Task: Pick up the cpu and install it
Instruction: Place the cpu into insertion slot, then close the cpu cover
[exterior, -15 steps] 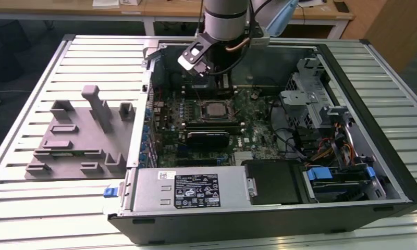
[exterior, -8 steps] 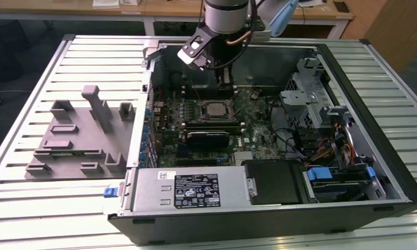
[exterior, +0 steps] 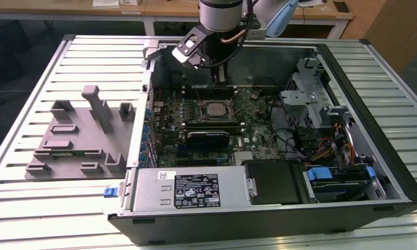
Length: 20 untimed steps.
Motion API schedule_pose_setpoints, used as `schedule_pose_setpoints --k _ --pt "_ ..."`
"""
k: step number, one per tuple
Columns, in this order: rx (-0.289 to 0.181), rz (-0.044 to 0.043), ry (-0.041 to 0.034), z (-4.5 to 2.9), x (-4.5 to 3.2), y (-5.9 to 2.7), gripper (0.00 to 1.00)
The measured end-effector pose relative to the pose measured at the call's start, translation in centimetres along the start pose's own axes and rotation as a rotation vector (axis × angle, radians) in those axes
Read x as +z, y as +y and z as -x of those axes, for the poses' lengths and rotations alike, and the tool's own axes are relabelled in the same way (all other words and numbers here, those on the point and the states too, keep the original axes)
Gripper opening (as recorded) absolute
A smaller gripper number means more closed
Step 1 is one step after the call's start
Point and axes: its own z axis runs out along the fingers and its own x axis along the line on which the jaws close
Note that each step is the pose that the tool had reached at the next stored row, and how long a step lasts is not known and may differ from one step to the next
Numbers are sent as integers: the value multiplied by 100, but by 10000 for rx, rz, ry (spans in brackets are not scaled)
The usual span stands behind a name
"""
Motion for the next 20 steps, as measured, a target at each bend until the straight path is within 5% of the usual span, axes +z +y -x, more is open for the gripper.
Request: schedule_pose_setpoints --k 4,20 --pt "-1 8 2 0 -101 5 11" --pt "0 8 1 0 -117 11 11"
